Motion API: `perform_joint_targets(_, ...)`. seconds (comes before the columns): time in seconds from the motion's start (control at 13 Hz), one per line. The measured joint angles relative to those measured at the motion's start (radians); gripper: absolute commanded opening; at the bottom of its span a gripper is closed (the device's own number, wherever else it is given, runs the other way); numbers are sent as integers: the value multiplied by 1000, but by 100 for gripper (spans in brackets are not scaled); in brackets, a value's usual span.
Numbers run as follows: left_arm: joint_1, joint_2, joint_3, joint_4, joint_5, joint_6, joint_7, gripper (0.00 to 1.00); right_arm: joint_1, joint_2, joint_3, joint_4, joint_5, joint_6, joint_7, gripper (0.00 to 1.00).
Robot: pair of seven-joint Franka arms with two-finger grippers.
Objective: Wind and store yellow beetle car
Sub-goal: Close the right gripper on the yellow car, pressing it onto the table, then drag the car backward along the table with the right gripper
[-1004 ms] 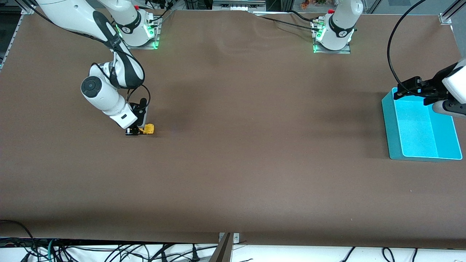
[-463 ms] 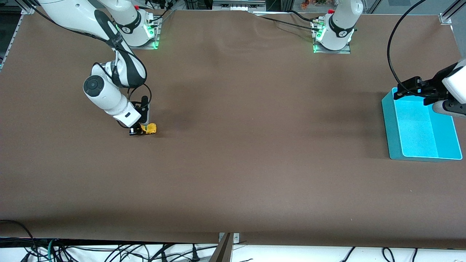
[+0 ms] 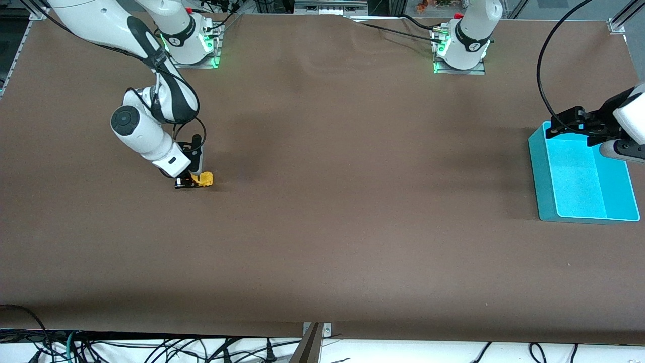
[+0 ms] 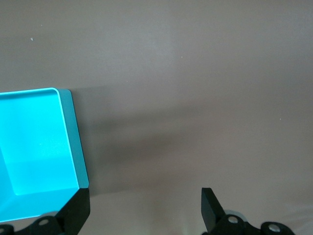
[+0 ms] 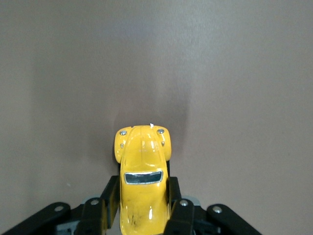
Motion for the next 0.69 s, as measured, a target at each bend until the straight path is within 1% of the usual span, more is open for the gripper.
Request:
perform_joint_targets(0.39,-2,15,-2,0,0,0,1,100,-60,-1,0,-1,2,0,-111,5)
perform_joint_targets(0.69,-4,19,-3,0,-2,0,1,100,-172,5,-1,3,5,15,-273,6)
